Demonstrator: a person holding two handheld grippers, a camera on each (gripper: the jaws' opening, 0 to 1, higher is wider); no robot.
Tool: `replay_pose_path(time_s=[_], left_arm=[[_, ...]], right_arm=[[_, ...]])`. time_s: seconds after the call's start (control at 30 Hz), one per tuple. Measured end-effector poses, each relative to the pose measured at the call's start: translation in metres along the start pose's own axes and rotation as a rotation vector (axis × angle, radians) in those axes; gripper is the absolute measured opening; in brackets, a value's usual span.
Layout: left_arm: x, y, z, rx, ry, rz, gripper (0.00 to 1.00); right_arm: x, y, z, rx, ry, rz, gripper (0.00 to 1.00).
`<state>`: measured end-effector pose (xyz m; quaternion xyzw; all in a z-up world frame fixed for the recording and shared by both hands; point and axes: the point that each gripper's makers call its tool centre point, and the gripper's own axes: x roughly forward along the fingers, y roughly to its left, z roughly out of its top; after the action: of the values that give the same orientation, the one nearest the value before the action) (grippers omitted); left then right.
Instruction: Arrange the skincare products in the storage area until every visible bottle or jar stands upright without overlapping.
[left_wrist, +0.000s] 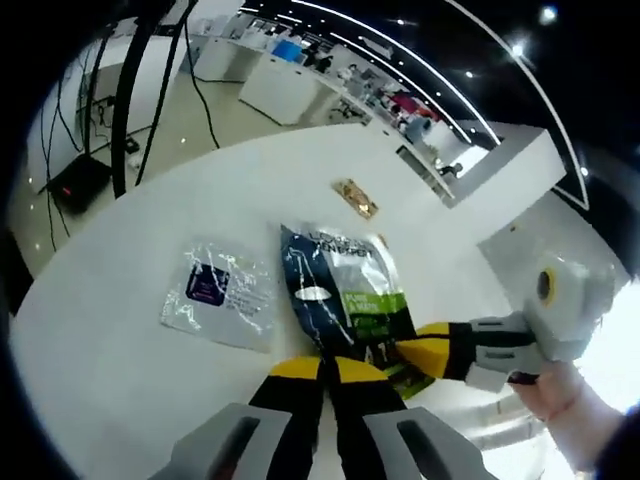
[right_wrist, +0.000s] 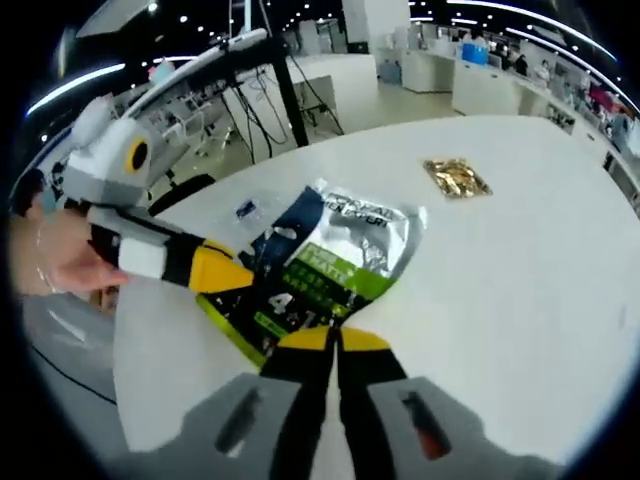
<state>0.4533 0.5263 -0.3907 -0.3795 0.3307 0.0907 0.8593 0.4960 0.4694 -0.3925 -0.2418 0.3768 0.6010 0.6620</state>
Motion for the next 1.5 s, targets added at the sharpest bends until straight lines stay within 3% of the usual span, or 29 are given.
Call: replay_pose_path(time_s=[0.17, 0.3, 0.4, 0.53, 0.63, 0.73, 0.87, 1.03, 1.23, 1.37, 1.5], left_arm=[[-0.007, -0.003, -0.006, 0.08, 0.006, 0.03, 0.02], [-0.02, -0.015, -0.009, 0.092, 0.012, 0.018, 0.02], [-0.034, -0.024, -0.002, 0.186, -0.037, 0.022, 0.01], [-0.058, -0.039, 0.001, 0.233, -0.062, 0.012, 0.01], [-0.076, -0.054, 0.004, 0.257, -0.104, -0.021, 0.01], [-0.097, -0.069, 0.0, 0.273, -0.136, -0.052, 0.01], [-0.112, -0.074, -0.009, 0.327, -0.153, -0.041, 0.01], [-0.12, -0.079, -0.019, 0.382, -0.165, -0.026, 0.01], [-0.123, -0.084, -0.03, 0.395, -0.181, -0.025, 0.01], [-0.123, -0.092, -0.04, 0.412, -0.176, -0.068, 0.01], [-0.118, -0.099, -0.051, 0.416, -0.146, -0.104, 0.01]], right_arm=[[0.003, 0.005, 0.002, 0.004, -0.022, 0.005, 0.02], [-0.011, 0.016, -0.009, -0.024, -0.014, -0.017, 0.02], [-0.03, 0.027, -0.002, -0.007, -0.075, -0.029, 0.02], [-0.057, 0.039, 0.01, 0.094, -0.163, -0.037, 0.03], [-0.079, 0.045, 0.016, 0.103, -0.218, -0.063, 0.03], [-0.105, 0.057, 0.019, 0.075, -0.283, -0.105, 0.03], [-0.126, 0.076, 0.015, 0.099, -0.341, -0.121, 0.03], [-0.141, 0.093, 0.008, 0.145, -0.398, -0.143, 0.03], [-0.155, 0.107, -0.007, 0.211, -0.445, -0.184, 0.03], [-0.167, 0.114, -0.014, 0.278, -0.509, -0.2, 0.03], [-0.171, 0.111, -0.027, 0.309, -0.511, -0.228, 0.03]])
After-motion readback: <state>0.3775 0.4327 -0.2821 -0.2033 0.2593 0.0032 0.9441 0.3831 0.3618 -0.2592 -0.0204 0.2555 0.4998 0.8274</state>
